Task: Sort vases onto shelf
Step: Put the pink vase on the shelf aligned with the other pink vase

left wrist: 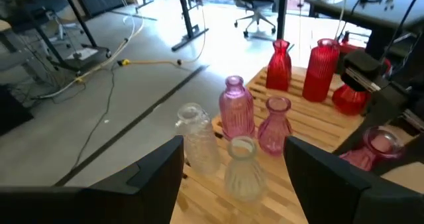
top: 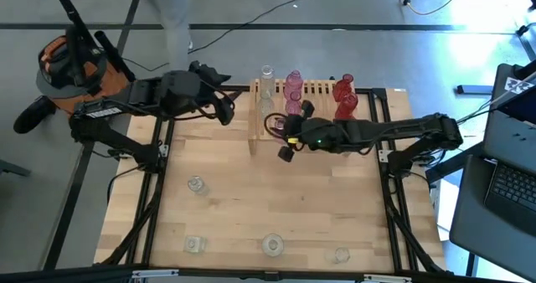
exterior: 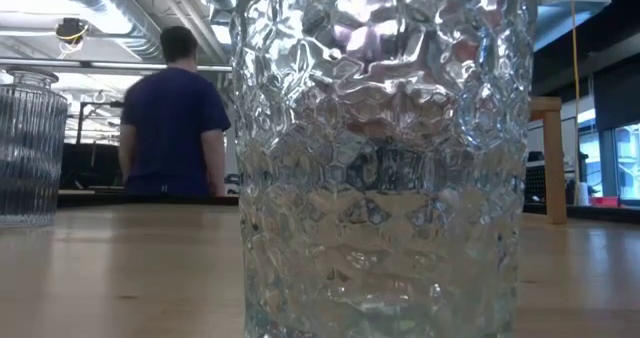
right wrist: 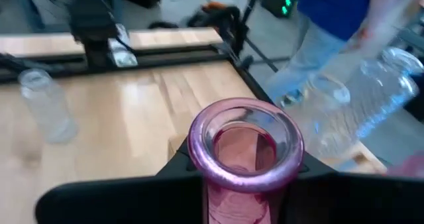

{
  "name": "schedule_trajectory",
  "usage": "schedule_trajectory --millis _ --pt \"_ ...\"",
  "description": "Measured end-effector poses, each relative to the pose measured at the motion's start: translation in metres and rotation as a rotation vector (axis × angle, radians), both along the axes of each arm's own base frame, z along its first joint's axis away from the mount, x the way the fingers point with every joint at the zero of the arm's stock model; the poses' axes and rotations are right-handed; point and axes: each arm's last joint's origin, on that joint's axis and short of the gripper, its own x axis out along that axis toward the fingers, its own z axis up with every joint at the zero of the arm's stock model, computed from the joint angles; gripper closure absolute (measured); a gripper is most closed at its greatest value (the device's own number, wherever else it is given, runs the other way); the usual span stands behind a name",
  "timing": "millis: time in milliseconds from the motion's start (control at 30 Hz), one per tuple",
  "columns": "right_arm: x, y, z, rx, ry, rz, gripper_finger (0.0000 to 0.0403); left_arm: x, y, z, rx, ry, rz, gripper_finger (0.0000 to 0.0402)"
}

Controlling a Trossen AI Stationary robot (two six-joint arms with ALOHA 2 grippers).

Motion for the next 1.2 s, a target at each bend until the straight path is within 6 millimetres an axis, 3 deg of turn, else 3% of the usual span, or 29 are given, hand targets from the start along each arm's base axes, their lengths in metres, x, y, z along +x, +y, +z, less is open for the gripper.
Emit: schedule_trajectory --millis 300,600,833,1200 --pt "-0.019 -0.005 0.0 0.081 0.01 -0.23 0.035 -0.014 0.0 0.002 0.013 0.027 0.028 0.0151" --pt "-0.026 0.012 -0.005 0.101 -0.027 -0.353 0.035 -0.014 0.001 0.002 0.014 0.024 0.035 0.0151" --pt "-0.025 0.01 -0.002 0.149 -0.148 -0.458 0.035 -0.011 0.009 0.001 0.027 0.046 0.057 0.0151" --pt "-0.019 -0.001 -0.01 0.19 -0.184 -0.542 0.035 -0.011 0.011 0.001 0.026 0.045 0.061 0.0151"
